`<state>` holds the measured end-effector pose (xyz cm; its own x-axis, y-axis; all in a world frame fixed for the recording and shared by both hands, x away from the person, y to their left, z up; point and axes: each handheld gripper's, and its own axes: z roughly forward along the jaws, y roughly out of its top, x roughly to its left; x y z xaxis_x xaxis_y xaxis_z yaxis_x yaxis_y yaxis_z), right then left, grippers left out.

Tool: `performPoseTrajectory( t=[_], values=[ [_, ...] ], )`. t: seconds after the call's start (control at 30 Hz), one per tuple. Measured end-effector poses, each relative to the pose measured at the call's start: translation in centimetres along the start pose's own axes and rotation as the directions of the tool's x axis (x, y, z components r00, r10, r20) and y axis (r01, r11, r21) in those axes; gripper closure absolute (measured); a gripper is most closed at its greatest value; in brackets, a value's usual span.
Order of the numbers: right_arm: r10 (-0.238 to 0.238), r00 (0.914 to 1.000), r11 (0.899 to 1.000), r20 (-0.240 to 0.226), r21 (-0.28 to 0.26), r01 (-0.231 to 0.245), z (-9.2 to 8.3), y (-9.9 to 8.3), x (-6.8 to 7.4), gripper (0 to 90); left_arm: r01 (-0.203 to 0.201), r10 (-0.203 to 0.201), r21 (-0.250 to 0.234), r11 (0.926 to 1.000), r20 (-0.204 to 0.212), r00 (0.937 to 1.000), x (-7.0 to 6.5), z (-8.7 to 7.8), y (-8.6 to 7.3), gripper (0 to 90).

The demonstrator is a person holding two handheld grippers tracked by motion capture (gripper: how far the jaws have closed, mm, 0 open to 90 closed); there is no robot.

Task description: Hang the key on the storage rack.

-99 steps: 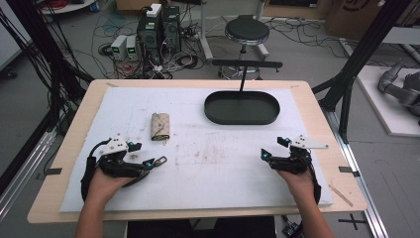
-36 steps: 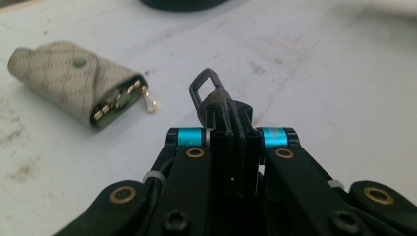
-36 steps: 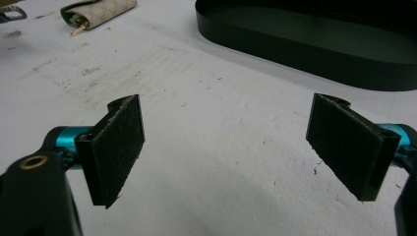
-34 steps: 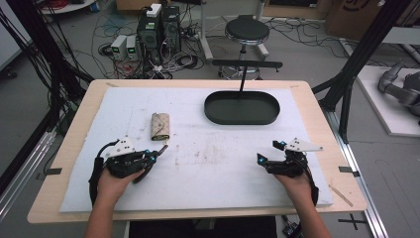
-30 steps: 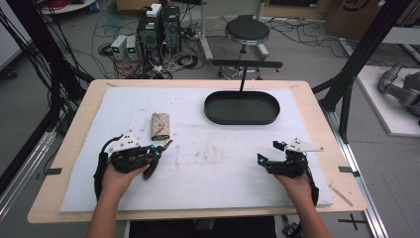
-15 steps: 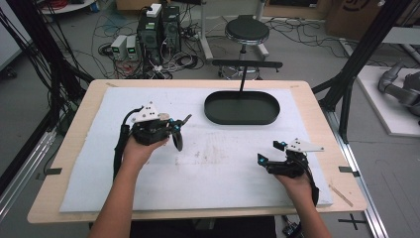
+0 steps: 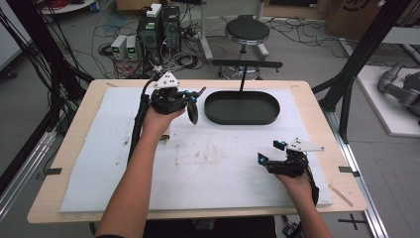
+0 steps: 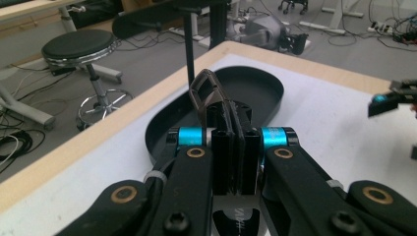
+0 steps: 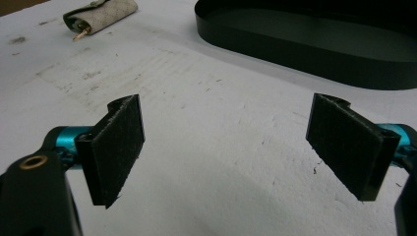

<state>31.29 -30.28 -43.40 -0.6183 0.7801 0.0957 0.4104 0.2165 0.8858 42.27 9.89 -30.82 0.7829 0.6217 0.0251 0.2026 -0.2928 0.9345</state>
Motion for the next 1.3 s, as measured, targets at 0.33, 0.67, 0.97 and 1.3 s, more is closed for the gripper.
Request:
performPoseTrajectory(
  t=[0.33, 0.67, 0.97, 1.3],
  values=[
    [0.01, 0.9999, 1.0, 0.004, -0.003, -0.009, -0.2, -0.1, -0.4, 14.9, 0.023, -0.023, -0.01, 0.9997, -0.049, 0.9985, 1.1, 3.1, 3.2, 87.7],
    [0.022, 0.9997, 1.0, 0.009, -0.003, -0.022, -0.4, -0.2, -0.6, 14.9, -0.033, 0.037, 0.049, 0.9983, -0.083, 0.9958, 1.8, 6.1, 5.8, 87.6],
    [0.025, 0.9996, 1.0, 0.017, -0.004, -0.025, -0.5, -0.3, -0.9, 14.9, -0.028, 0.039, 0.094, 0.9951, -0.11, 0.9932, 2.4, 8.5, 5.9, 87.6],
    [0.027, 0.9995, 1.0, 0.018, 0.004, -0.027, -0.5, -0.3, -0.9, 14.9, -0.035, 0.05, 0.139, 0.9897, -0.106, 0.9931, 2.0, 10.9, 5.5, 87.6]
  ],
)
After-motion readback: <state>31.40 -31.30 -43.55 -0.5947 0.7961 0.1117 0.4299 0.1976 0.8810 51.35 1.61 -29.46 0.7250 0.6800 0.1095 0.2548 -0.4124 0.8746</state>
